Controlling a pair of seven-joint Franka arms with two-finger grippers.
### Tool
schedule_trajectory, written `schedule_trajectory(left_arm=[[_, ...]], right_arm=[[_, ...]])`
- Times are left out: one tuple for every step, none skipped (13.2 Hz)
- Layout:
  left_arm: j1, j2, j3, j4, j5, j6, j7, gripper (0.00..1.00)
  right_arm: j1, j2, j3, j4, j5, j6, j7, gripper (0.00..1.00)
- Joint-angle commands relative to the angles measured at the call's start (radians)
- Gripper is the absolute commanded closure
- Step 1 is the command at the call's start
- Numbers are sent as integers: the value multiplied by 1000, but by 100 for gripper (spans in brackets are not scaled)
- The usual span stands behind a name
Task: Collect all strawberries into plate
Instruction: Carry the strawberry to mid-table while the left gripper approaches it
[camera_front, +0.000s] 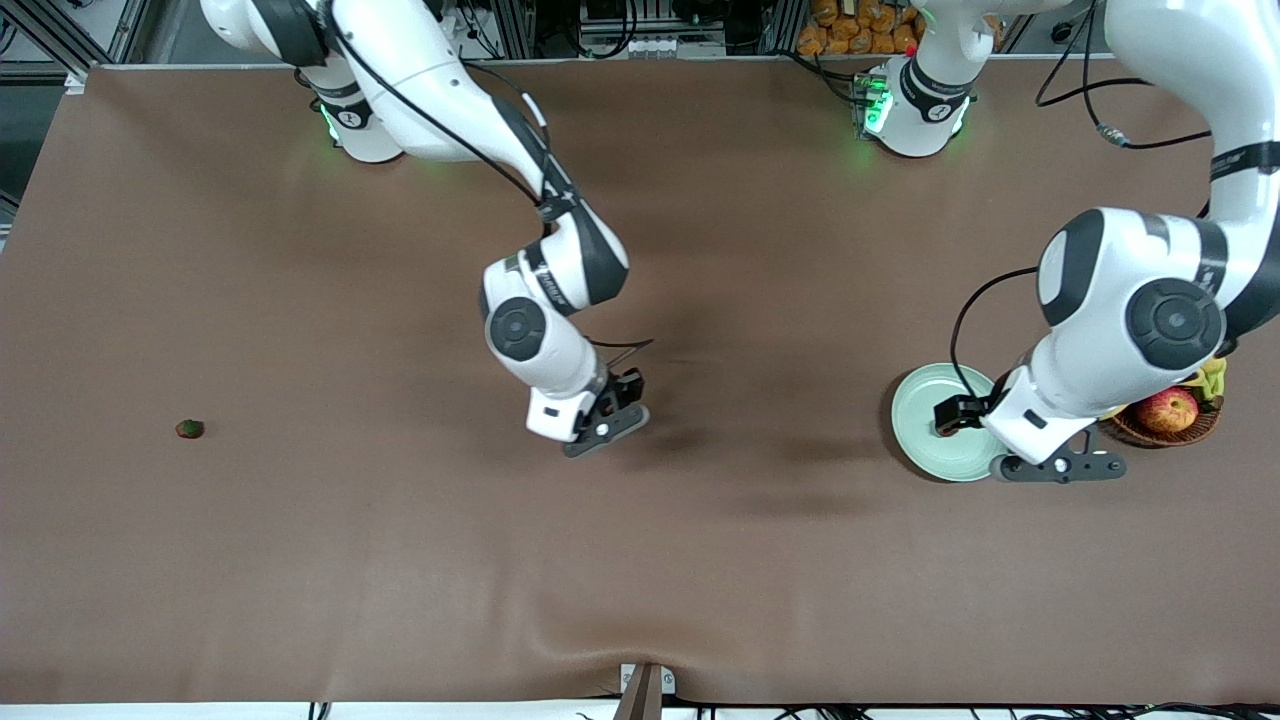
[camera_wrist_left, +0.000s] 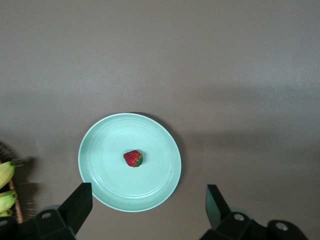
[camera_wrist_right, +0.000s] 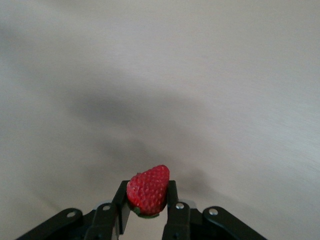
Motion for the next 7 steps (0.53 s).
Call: schedule_trajectory(left_arm=[[-11,5,-1,1,-4,29,-9,0],[-19,20,-1,3,-3,43,-9,0],[-26,29,-1,3,-3,55,-9,0],[-33,37,-1,3,-3,63,-9,0],[-34,39,-1,3,-4,66,-9,0],[-34,46,-1,1,-4,78,-9,0],[-37,54,-2,1,-6,90,-9,0]], right_arm=[[47,109,-7,120,11,65,12,100],[70,123,-9,120,8,85,9,100],[89,140,-9,121,5,102,-3,100],[106,155,-9,124,4,138,-20,100],[119,165,-10,129,-2,162,-39,100],[121,177,-9,155,-18,162,-68,100],[121,188,-9,176,-27,162,-88,100]])
